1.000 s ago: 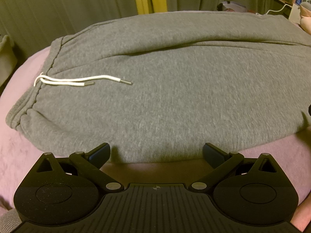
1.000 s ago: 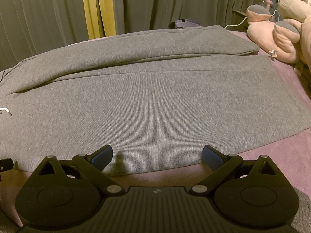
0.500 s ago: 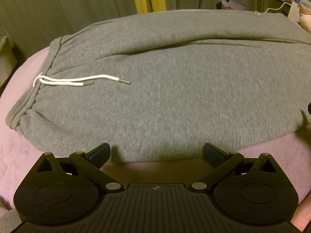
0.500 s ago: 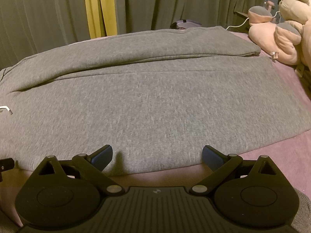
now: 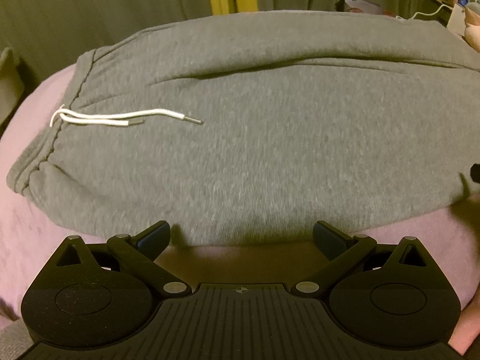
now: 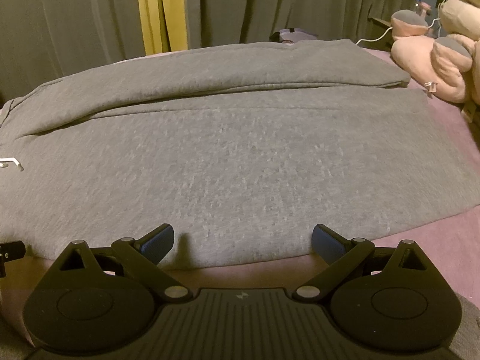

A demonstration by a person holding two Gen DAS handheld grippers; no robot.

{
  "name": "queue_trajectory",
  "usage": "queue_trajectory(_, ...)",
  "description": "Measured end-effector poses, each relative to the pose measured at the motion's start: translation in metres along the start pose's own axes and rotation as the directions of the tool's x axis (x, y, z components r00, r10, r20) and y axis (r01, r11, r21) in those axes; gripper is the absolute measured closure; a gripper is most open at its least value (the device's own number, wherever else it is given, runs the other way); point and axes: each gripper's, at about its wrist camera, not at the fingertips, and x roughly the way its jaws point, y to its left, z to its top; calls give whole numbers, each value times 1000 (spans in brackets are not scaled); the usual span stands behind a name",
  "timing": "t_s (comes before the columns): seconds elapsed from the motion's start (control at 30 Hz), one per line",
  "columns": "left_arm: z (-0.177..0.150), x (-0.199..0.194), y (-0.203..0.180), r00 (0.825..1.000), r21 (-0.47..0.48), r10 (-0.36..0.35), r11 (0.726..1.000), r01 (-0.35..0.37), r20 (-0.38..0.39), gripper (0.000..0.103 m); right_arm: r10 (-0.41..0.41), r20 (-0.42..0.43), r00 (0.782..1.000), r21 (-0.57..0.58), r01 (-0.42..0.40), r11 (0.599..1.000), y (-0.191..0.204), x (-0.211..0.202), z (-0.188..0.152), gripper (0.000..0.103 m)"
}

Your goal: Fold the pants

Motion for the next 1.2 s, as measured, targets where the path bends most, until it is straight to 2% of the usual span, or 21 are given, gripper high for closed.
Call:
queue_trajectory(0.3, 9, 0, 12, 999, -50, 19, 999, -20, -31, 0, 36, -47, 998, 24, -35, 999, -4, 15, 6, 4)
queue_trajectory(0.43, 19, -5, 13, 999, -29, 30, 999, -31, -30, 0, 21, -24, 999, -14, -22, 1000, -4, 23, 16, 4)
queue_trajectory(0.53, 42, -14, 17, 997, -29, 71, 997, -71, 12, 0, -9, -54, 999, -28, 7, 1000, -7, 40, 25, 4)
queue_trajectory(0.63, 79, -27, 30, 989, -117, 100, 989, -87, 108, 0, 1, -110, 994, 15, 1, 1000, -16, 62, 32, 4)
queue_trajectory(0.7, 106, -30, 42, 978, -205, 109, 976, -71, 178, 0, 11, -106, 994, 31, -8, 999, -21, 67, 35, 4)
queue_trajectory(0.83, 141, -1, 61, 958, -371, 175, 925, -82, 226, 0, 14, -115, 993, 27, -11, 1000, -21, 73, 35, 3)
queue_trajectory(0.93, 136, 38, 70, 944, -425, 242, 896, -130, 222, 0, 16, -122, 992, 17, -14, 1000, -21, 73, 36, 4)
queue_trajectory(1.03, 129, 70, 84, 941, -417, 276, 892, -175, 195, 0, 64, -170, 983, 44, -57, 997, -29, 76, 64, 4)
queue_trajectory(1.13, 136, 90, 99, 933, -443, 335, 862, -246, 134, 0, 70, -34, 997, 171, -63, 983, -54, 76, 114, 4)
queue_trajectory(1.17, 136, 93, 103, 924, -465, 355, 848, -253, 145, 0, 45, 4, 999, 205, -44, 978, -59, 81, 136, 5)
queue_trajectory(1.2, 135, 94, 106, 909, -486, 384, 833, -266, 162, 0, 19, 45, 999, 231, -29, 973, -64, 88, 159, 10)
